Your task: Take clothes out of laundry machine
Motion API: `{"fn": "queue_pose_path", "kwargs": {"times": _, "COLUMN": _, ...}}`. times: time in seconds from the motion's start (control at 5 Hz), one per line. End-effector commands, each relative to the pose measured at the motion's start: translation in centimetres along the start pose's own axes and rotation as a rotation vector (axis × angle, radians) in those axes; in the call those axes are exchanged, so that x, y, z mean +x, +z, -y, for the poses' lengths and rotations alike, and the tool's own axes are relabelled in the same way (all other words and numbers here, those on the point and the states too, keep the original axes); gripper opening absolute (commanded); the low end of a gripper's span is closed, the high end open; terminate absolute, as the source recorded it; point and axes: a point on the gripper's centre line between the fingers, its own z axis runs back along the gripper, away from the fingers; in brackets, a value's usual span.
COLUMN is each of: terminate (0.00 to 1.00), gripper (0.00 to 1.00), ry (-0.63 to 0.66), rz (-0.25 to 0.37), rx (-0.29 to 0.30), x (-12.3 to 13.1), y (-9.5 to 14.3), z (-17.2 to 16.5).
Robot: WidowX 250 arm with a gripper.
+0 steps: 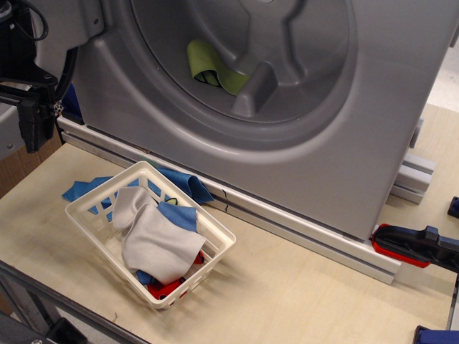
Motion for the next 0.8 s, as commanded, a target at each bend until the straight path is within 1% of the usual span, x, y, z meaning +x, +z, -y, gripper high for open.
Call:
{"fn": "queue_pose_path", "kwargs": {"times": 0.0, "terminate": 0.00, "gripper": 1.00, "ry": 0.000, "rz": 0.000, "rx": 0.000, "x": 0.0, "y": 0.0, "z": 0.0}}
{"fn": "queue_pose_path", "kwargs": {"times": 0.2, "terminate": 0.00, "gripper": 1.00, "ry": -0.059, "rz": 0.102, "rx": 0.037, "x": 2.0, "y": -1.1, "z": 1.6}}
{"fn": "queue_pose_path", "kwargs": {"times": 0.4, "terminate": 0.00, "gripper": 1.00, "ry": -0.108, "rz": 0.222, "rx": 0.031, "x": 4.4, "y": -0.1, "z": 3.6}}
{"fn": "queue_pose_path", "kwargs": {"times": 0.6, "terminate": 0.00, "gripper": 1.00, "ry": -0.134, "rz": 0.401, "rx": 0.032, "x": 7.3, "y": 1.6, "z": 6.1}}
